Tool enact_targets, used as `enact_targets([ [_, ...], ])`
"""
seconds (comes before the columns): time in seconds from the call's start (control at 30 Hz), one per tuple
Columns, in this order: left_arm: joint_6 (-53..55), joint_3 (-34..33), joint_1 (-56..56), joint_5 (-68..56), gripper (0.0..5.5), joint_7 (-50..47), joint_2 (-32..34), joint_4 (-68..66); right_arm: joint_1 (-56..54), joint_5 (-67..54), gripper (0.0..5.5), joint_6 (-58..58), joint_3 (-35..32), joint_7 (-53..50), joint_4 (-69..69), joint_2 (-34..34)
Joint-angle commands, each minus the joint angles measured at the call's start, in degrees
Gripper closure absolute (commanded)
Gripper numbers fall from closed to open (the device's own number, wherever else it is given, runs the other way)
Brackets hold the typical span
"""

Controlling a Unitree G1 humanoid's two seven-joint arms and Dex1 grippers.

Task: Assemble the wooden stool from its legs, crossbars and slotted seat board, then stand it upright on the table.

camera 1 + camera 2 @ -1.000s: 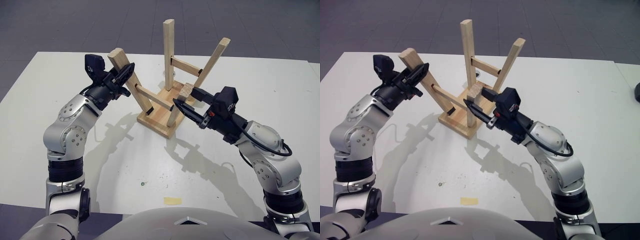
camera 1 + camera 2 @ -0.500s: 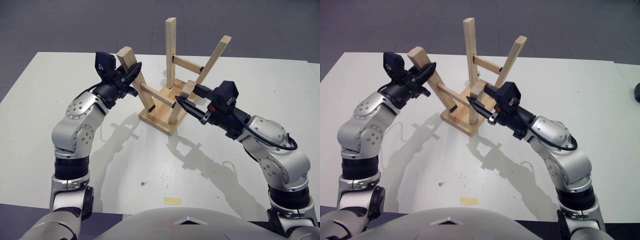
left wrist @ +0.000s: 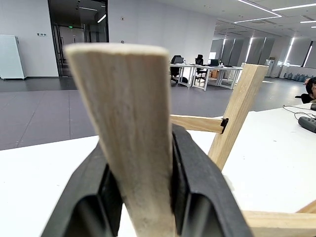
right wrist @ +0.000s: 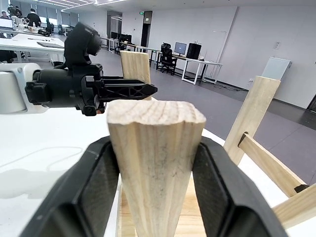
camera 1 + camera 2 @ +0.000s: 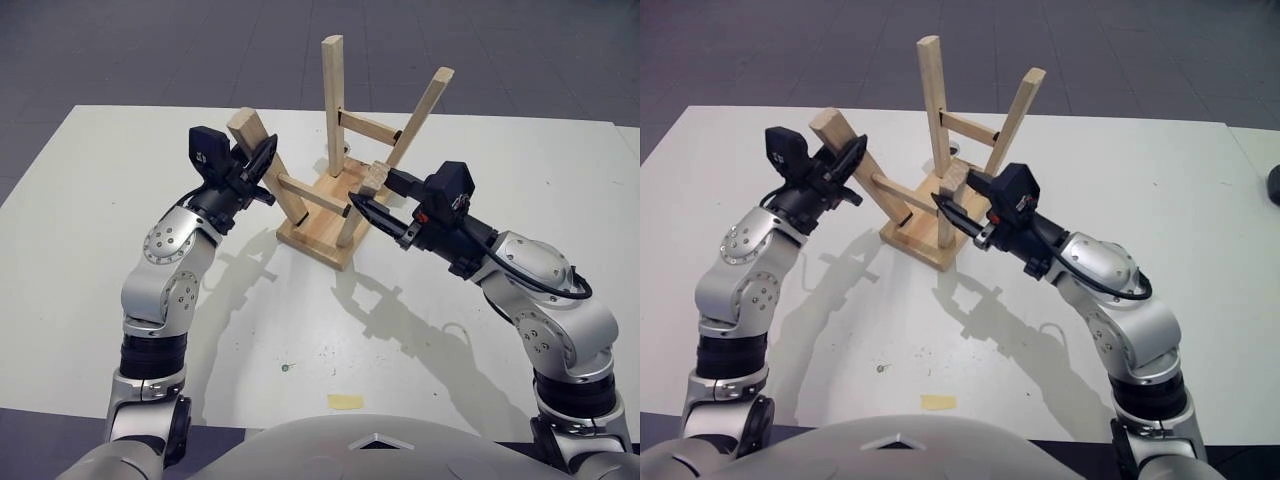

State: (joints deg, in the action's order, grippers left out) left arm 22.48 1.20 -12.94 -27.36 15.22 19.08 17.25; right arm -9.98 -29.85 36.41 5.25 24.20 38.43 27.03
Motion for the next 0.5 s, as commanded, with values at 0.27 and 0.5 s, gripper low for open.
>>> enact_targets([
  [0.27, 5.09, 9.95, 7.41, 5.91, 4.41, 1.58, 2.0, -6.57, -7.1, -20.41, 1.41, 5.85, -8.47, -5.79, 0.07, -10.42],
  [0.5, 4.73, 9.76, 6.45, 5.43, 4.41, 1.36, 1.95, -5.37, -13.88, -36.08, 0.24, 5.62, -16.1, -13.7, -2.39, -11.97],
])
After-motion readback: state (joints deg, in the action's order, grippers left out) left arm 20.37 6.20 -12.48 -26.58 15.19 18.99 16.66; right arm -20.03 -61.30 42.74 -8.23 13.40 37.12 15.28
